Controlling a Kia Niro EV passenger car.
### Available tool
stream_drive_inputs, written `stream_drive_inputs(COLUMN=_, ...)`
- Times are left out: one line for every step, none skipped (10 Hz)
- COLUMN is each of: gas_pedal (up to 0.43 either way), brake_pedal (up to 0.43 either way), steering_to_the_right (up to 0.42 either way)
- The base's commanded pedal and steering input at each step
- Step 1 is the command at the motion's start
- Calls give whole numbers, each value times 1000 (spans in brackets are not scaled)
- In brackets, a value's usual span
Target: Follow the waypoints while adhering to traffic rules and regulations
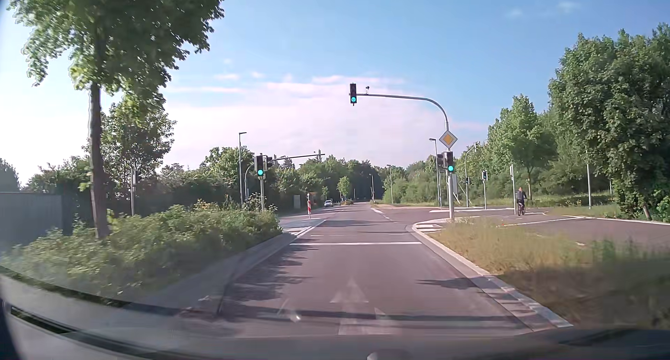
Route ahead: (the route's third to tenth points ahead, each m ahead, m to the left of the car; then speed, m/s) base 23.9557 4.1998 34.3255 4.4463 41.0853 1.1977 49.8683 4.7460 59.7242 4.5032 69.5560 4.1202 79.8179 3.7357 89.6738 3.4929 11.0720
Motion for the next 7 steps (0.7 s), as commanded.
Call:
stream_drive_inputs(gas_pedal=98, brake_pedal=0, steering_to_the_right=-2)
stream_drive_inputs(gas_pedal=98, brake_pedal=0, steering_to_the_right=-2)
stream_drive_inputs(gas_pedal=98, brake_pedal=0, steering_to_the_right=-2)
stream_drive_inputs(gas_pedal=98, brake_pedal=0, steering_to_the_right=-2)
stream_drive_inputs(gas_pedal=98, brake_pedal=0, steering_to_the_right=-1)
stream_drive_inputs(gas_pedal=98, brake_pedal=0, steering_to_the_right=-1)
stream_drive_inputs(gas_pedal=98, brake_pedal=0, steering_to_the_right=-2)
